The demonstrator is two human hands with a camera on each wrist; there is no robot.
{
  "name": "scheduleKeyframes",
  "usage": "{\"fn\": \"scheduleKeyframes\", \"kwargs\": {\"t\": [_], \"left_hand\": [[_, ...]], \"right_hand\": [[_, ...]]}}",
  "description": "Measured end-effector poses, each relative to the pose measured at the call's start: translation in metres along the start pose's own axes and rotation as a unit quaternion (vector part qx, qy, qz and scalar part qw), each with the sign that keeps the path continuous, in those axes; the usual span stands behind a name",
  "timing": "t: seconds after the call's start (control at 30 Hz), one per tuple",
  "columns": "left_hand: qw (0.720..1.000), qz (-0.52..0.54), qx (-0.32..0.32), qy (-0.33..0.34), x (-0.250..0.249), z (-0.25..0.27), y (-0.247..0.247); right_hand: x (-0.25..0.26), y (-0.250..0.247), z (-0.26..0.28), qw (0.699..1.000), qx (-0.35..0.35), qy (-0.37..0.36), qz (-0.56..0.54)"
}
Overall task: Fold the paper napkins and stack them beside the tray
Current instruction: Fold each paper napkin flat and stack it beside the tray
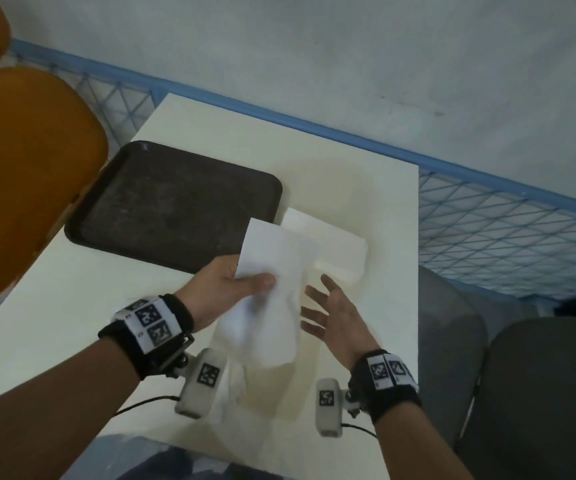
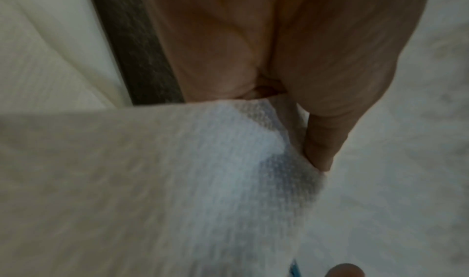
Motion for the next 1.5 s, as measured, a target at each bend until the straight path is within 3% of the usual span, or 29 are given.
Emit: {"fn": "scheduleKeyframes", "kwargs": {"t": [0.17, 0.37, 0.47, 0.67, 0.77, 0.9, 1.07, 1.2, 1.3, 1.37, 1.43, 1.5], "left_hand": [[1.0, 0.015, 0.006, 0.002, 0.003, 0.014, -0.018], [0.992, -0.029, 0.12, -0.026, 0.026, 0.034, -0.048], [0.994, -0.039, 0.1, -0.016, 0.028, 0.04, -0.053], [0.994, -0.076, 0.049, 0.068, 0.015, 0.045, -0.046], [0.988, -0.119, 0.041, 0.086, 0.015, 0.039, -0.04], [0.946, -0.305, 0.056, 0.092, 0.028, 0.028, -0.035], [0.885, -0.446, 0.115, 0.067, 0.058, 0.015, -0.017], [0.857, -0.503, 0.097, 0.06, 0.084, 0.006, 0.022], [0.777, -0.602, 0.144, 0.115, 0.101, 0.009, 0.065], [0.735, -0.649, 0.149, 0.123, 0.113, 0.013, 0.084], [0.729, -0.663, 0.134, 0.109, 0.12, 0.015, 0.092], [0.724, -0.671, 0.121, 0.105, 0.122, 0.016, 0.094]], "right_hand": [[-0.014, 0.033, 0.022, 0.999, -0.006, -0.048, -0.019], [-0.017, 0.028, 0.056, 0.988, -0.073, -0.12, 0.057], [-0.011, 0.03, 0.073, 0.978, -0.085, -0.171, 0.089], [0.0, 0.026, 0.101, 0.985, -0.025, -0.164, -0.045], [-0.007, 0.017, 0.102, 0.984, -0.073, -0.163, 0.0], [-0.018, -0.007, 0.098, 0.967, -0.147, -0.172, 0.12], [-0.026, -0.03, 0.087, 0.931, -0.206, -0.136, 0.269], [-0.037, -0.045, 0.066, 0.883, -0.219, -0.079, 0.407], [-0.054, -0.042, 0.053, 0.791, -0.204, -0.102, 0.568], [-0.073, -0.028, 0.048, 0.721, -0.151, -0.093, 0.67], [-0.095, -0.01, 0.047, 0.685, -0.087, -0.058, 0.721], [-0.112, 0.001, 0.048, 0.667, -0.052, -0.055, 0.742]]}}
Point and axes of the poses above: each hand's wrist, its own z-axis away from the middle knuckle, its own y-axis out of the palm, x = y × z, the point moved 3 cm from there along -z, towards the middle knuckle, and after that the axes turned 10 degrees about -z, right-handed, at the moved point
